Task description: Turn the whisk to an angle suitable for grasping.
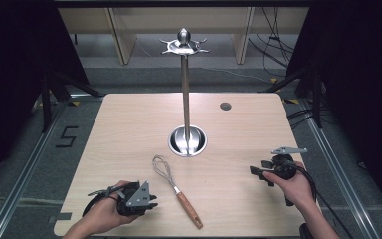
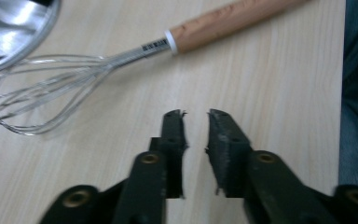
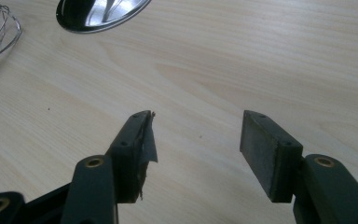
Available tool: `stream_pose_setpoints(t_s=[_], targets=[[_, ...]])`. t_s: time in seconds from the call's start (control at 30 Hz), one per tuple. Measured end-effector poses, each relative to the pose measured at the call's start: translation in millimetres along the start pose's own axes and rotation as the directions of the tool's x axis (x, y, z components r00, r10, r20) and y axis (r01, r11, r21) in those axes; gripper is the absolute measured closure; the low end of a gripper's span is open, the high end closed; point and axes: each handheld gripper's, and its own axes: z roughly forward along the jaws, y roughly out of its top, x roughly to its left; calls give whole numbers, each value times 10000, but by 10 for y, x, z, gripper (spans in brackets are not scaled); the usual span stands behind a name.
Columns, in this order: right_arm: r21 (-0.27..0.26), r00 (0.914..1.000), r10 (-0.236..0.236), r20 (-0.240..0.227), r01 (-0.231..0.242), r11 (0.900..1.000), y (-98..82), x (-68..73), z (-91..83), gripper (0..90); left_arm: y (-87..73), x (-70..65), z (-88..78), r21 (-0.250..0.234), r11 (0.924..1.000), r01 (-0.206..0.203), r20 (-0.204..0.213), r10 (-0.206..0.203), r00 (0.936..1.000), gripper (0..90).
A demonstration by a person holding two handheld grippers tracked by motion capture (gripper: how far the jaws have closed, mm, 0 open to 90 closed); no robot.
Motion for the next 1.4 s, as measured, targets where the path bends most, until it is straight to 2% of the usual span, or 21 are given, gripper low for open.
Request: stream_pose_setpoints(t_s=[0.03,0.07,0.13,0.2,0.27,0.3,0.33,0.37,0.4,0.43,0.5,0.6,0.8,0.97,1.03,1.07,1.13,1.17,1.2,1.23,1.4], targets=[[91,9993,375,-67,-375,9993,-5,16,-4,445,15,-22,20,45,9997,-236,35,235,9997,831],[-130,9999,83,-73,-84,9999,-6,-9,8,445,39,-39,34,135,9986,-505,165,502,9986,863],[-67,9997,226,-103,-227,9997,-6,0,-1,445,78,-65,58,161,9979,-632,323,627,9975,888],[-88,9998,191,-114,-192,9998,-4,2,3,445,162,-98,94,250,9958,-877,824,854,9929,890],[65,9998,201,-29,-201,9998,0,19,-1,445,286,-171,200,53,9967,-808,1282,794,9886,891],[-39,9997,-207,147,208,9998,7,-6,4,444,286,-171,200,53,9967,-808,1282,794,9886,890],[-97,9992,-376,129,378,9992,2,-22,15,445,382,-206,291,229,9938,-1091,1600,1040,9816,891],[-97,9992,-376,129,378,9992,2,-22,15,445,382,-206,291,229,9938,-1091,1600,1040,9816,890],[-47,9999,-128,28,129,9999,7,-13,20,445,444,-223,358,104,9928,-1193,1673,1159,9791,890],[-67,9999,-132,-6,132,9999,6,-19,31,445,525,-231,425,134,9901,-1397,1797,1350,9744,889],[-13,9999,-122,26,122,9999,5,-18,25,445,581,-223,458,224,9877,-1547,1821,1481,9721,889],[58,9994,347,-9,-347,9994,-4,1,10,444,698,-171,549,303,9869,-1587,1949,1499,9693,890],[7,9995,308,-110,-308,9995,-5,0,14,444,813,-132,718,573,9836,-1713,2289,1540,9612,891],[34,9995,300,-98,-300,9995,-5,-4,13,444,931,-66,782,472,9855,-1629,2114,1495,9659,890],[25,9995,306,-104,-305,9995,-3,-6,15,444,1037,-18,853,527,9888,-1397,2027,1264,9711,891],[25,9995,306,-104,-305,9995,-3,-6,15,444,1037,-18,853,527,9888,-1397,2027,1264,9711,890],[-91,9996,267,-19,-268,9996,-5,-9,13,444,1109,22,922,384,9943,-996,2025,899,9751,891],[-163,9991,357,-221,-360,9992,-9,-9,23,444,1137,41,948,349,9955,-883,1988,797,9768,890],[-177,9998,22,-203,-26,9998,-8,-43,17,444,1163,58,971,340,9960,-824,1908,744,9788,891],[-149,10000,-28,-6,28,9999,-8,-42,1,443,1183,69,985,370,9962,-787,1869,705,9798,891],[-187,10000,-15,-35,14,9998,-12,-68,-6,443,1297,136,1062,380,9973,-628,1450,566,9878,890]])
